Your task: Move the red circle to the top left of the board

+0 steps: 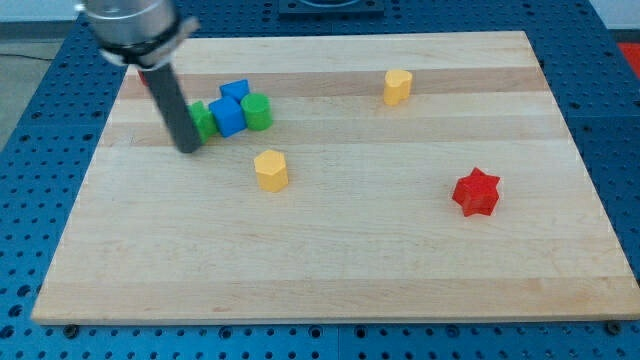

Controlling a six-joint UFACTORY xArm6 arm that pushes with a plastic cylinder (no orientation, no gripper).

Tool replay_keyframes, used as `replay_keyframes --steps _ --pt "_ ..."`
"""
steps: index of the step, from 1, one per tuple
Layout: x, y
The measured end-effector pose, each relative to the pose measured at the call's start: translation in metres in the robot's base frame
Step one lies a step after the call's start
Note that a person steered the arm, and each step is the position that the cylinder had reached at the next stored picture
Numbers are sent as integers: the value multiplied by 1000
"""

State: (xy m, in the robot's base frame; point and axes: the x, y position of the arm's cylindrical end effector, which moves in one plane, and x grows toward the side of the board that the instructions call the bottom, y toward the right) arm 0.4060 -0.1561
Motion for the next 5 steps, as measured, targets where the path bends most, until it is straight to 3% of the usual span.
replay_keyframes --steps 1,2,3,4,5 --pt "-2 10" --pt "8 -63" --pt "-54 -134" --pt "-124 -100" --pt "-150 -140"
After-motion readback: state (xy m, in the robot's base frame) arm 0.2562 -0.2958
